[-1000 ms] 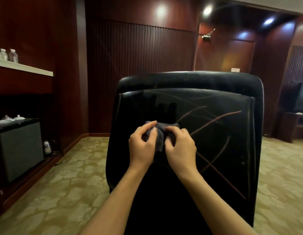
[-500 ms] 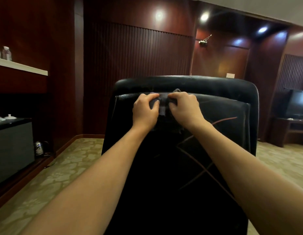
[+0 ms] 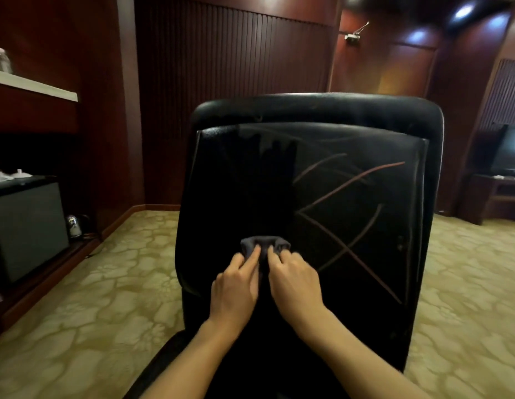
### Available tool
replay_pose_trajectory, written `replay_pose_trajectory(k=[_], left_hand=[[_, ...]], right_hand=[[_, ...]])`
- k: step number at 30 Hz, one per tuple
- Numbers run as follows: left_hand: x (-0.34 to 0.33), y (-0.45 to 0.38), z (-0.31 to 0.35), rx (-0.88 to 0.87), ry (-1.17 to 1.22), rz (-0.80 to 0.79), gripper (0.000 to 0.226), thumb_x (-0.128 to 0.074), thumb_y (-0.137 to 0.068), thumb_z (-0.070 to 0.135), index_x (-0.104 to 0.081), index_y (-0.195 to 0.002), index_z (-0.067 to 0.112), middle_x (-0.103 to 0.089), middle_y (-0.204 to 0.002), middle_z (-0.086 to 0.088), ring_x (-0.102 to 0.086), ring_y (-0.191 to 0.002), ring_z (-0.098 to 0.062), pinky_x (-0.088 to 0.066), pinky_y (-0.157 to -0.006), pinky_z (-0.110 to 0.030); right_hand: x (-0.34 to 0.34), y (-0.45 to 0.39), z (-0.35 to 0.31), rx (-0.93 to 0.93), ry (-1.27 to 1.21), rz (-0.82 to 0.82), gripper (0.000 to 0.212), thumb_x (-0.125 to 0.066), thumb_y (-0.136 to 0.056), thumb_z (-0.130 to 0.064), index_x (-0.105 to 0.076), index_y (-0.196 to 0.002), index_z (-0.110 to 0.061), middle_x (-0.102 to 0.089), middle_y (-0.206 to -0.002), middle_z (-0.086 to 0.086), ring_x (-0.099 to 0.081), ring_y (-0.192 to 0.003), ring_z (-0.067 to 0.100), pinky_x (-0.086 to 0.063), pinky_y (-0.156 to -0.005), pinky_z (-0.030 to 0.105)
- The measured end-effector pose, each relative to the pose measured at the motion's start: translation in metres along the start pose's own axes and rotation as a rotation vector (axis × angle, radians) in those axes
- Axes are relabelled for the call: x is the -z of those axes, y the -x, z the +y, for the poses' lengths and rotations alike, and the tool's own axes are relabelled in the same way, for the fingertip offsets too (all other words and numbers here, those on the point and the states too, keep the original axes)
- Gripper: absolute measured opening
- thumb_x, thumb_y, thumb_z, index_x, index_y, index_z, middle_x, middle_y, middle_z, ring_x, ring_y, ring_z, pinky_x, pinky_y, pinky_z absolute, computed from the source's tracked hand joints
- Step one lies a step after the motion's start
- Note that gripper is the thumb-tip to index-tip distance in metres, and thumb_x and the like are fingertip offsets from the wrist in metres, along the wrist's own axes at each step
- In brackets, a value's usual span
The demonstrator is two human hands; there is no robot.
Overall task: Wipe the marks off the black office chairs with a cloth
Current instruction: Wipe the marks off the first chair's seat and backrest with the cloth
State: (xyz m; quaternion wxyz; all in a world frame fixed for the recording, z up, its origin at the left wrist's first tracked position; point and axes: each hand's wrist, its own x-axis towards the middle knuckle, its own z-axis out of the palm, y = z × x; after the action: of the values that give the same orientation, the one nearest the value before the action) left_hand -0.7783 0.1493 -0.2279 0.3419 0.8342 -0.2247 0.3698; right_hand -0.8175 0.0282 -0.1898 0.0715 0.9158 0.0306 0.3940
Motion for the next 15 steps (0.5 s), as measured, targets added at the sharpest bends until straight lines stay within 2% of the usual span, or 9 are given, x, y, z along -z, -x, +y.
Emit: replay_pose_trajectory(k=[2, 4, 7, 9, 12, 15], left_hand=[[0.005, 0.008, 0.0, 0.044, 0.089, -0.001, 0.039, -0.064, -0.095, 0.022, -0.062, -0.134, 0.021, -0.064, -0.093, -0.002, -0.069, -0.078, -0.021, -0.056, -0.066, -0.033], [0.014, -0.009, 0.004, 0.018, 0.13, 0.063, 0.036, -0.061, -0.095, 0.021, -0.065, -0.13, 0.015, -0.066, -0.093, -0.004, -0.068, -0.084, -0.023, -0.052, -0.073, -0.031], [0.032, -0.053, 0.023, -0.03, 0.168, 0.223, 0.037, -0.058, -0.092, 0.022, -0.068, -0.127, 0.01, -0.066, -0.09, -0.009, -0.065, -0.082, -0.025, -0.046, -0.075, -0.03], [0.039, -0.076, 0.033, -0.065, 0.161, 0.25, 0.037, -0.058, -0.093, 0.022, -0.067, -0.128, 0.012, -0.065, -0.093, -0.009, -0.064, -0.084, -0.026, -0.047, -0.075, -0.032], [0.025, -0.078, 0.027, -0.065, 0.129, 0.154, 0.037, -0.059, -0.096, 0.023, -0.064, -0.132, 0.016, -0.064, -0.098, -0.007, -0.065, -0.087, -0.028, -0.05, -0.075, -0.036], [-0.005, -0.044, 0.012, -0.034, 0.156, 0.158, 0.038, -0.057, -0.095, 0.022, -0.064, -0.132, 0.015, -0.063, -0.092, -0.009, -0.065, -0.08, -0.028, -0.054, -0.07, -0.039]], right_hand=[[0.002, 0.008, -0.003, 0.006, -0.037, 0.001, 0.048, -0.088, -0.059, -0.014, -0.073, -0.104, -0.008, -0.067, -0.077, 0.005, -0.063, -0.06, 0.023, -0.049, -0.042, 0.029], [0.019, -0.007, 0.0, 0.007, -0.064, 0.084, 0.039, -0.085, -0.059, -0.01, -0.073, -0.096, -0.008, -0.066, -0.075, 0.007, -0.062, -0.058, 0.026, -0.046, -0.04, 0.027], [0.053, -0.045, 0.008, -0.002, -0.058, 0.2, 0.025, -0.075, -0.07, -0.006, -0.069, -0.094, -0.005, -0.066, -0.077, 0.012, -0.063, -0.06, 0.033, -0.047, -0.042, 0.031], [0.067, -0.063, 0.016, 0.0, -0.03, 0.215, 0.021, -0.066, -0.08, -0.007, -0.068, -0.101, -0.004, -0.067, -0.084, 0.014, -0.065, -0.068, 0.036, -0.048, -0.048, 0.034], [0.05, -0.061, 0.025, -0.018, 0.013, 0.098, 0.032, -0.053, -0.093, -0.011, -0.061, -0.123, -0.003, -0.068, -0.102, 0.015, -0.067, -0.086, 0.036, -0.051, -0.06, 0.038], [0.019, -0.028, 0.02, -0.039, 0.048, 0.13, 0.043, -0.068, -0.082, -0.01, -0.064, -0.124, -0.004, -0.07, -0.095, 0.014, -0.069, -0.072, 0.031, -0.052, -0.048, 0.034]])
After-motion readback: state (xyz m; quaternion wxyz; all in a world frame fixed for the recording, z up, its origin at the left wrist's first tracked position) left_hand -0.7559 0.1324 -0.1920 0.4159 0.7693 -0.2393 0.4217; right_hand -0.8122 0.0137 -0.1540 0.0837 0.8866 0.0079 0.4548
